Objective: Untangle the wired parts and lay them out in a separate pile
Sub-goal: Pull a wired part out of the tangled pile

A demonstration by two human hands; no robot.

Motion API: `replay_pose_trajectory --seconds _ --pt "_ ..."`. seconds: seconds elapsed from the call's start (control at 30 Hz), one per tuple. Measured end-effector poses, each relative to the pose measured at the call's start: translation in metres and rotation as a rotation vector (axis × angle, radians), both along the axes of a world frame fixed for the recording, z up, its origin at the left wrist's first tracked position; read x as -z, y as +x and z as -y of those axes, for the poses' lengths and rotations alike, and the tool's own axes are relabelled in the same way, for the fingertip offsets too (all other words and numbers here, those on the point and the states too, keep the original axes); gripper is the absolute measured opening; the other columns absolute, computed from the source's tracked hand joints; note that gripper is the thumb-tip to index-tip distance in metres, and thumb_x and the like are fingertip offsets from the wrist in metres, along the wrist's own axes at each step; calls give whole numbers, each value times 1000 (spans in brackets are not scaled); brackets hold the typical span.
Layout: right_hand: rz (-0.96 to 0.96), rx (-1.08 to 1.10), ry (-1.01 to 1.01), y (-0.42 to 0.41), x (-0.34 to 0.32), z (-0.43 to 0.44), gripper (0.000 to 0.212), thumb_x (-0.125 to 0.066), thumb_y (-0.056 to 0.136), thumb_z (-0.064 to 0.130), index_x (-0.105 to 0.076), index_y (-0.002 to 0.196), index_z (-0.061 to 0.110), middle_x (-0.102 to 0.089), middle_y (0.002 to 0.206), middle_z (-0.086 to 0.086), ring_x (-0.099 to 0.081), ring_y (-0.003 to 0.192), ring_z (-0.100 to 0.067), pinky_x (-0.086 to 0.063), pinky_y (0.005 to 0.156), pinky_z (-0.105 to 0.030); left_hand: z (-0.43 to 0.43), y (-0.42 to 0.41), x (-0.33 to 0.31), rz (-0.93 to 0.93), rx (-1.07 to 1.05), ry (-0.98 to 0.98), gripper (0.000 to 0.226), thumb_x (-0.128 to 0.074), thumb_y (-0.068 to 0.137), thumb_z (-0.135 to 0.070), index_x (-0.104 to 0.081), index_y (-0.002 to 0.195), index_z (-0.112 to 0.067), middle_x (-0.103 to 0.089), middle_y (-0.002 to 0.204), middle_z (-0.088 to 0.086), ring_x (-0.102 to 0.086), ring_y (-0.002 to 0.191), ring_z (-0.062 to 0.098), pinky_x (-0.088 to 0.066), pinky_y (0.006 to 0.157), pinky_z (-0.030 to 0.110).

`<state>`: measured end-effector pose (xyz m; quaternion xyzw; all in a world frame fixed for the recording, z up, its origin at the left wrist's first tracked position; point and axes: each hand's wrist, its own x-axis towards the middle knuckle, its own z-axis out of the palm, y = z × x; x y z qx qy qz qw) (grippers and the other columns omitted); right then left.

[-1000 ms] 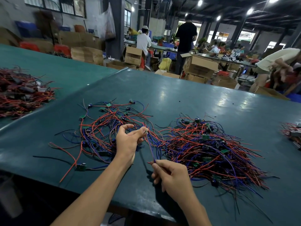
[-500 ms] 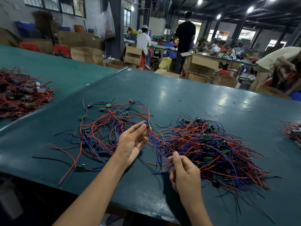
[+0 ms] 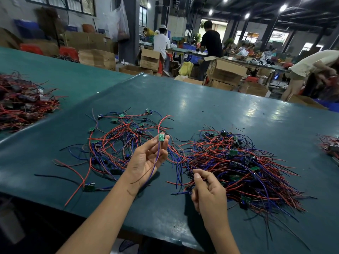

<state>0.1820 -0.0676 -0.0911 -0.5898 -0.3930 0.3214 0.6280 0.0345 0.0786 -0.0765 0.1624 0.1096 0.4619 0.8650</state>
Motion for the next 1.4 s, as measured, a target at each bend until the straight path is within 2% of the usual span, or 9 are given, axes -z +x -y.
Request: replay_pose_trajectory --seconds 0.17,0.33,0.5,0.8,0.9,1.07,1.17,1.3,1.4 --pt "0 -11 0 0 4 -2 14 -55 103 15 -69 103 16 -51 50 -5 -39 40 -11 -32 38 -19 3 1 -3 -55 -13 11 22 -72 84 -9 -74 105 -2 -72 109 18 -74 88 19 -59 61 26" --pt "21 -21 7 0 6 -4 14 -56 103 14 -69 101 15 -51 50 -5 -39 39 -10 -32 38 -19 7 5 -6 -164 -56 95 31 -87 60 -13 -78 89 -14 -71 86 9 -73 75 18 -60 59 29" --pt "8 -30 -1 1 6 -4 14 -57 102 15 -71 99 15 -51 50 -6 -38 40 -11 -31 38 -19 10 9 -4 -215 -53 157 36 -82 63 -14 -69 97 -11 -70 78 9 -69 64 17 -60 59 31" --pt "22 -34 8 0 6 -4 16 -57 102 11 -71 96 14 -51 49 -3 -41 40 -10 -32 39 -18 11 11 -20 -392 -25 346 18 -71 81 -4 -79 96 -11 -72 83 7 -70 73 15 -60 66 29" --pt "35 -29 1 0 5 -4 16 -58 102 14 -71 93 18 -53 50 -2 -43 41 -11 -33 40 -19 8 24 -51 -515 -51 548 19 -67 87 0 -77 97 -13 -73 88 5 -70 83 18 -60 71 34" --pt "18 -25 12 -1 4 -4 12 -57 103 13 -68 98 17 -51 49 -6 -38 39 -12 -31 40 -20 18 63 -107 -924 -136 1143 18 -67 91 0 -71 104 -13 -74 100 6 -72 93 18 -63 80 40" --pt "24 -21 0 -2 4 -4 11 -58 102 12 -67 100 18 -52 48 -4 -40 38 -10 -32 40 -22 28 94 -130 -1066 -232 1470 19 -66 91 -5 -71 108 -9 -74 99 4 -69 93 15 -57 85 29" --pt "74 -24 -4 -6 5 -6 14 -57 101 9 -67 97 18 -52 48 -3 -42 39 -8 -35 45 -21 43 136 -134 -1127 -156 1630 21 -60 93 -3 -70 111 -7 -74 102 8 -68 95 20 -52 88 29" --pt "131 -30 -12 -6 5 -6 26 -57 94 9 -61 73 24 -51 47 -3 -41 41 -9 -34 49 -26 46 162 -108 -1242 -78 1705 22 -60 94 -3 -70 113 -6 -74 108 11 -66 105 28 -51 92 38"
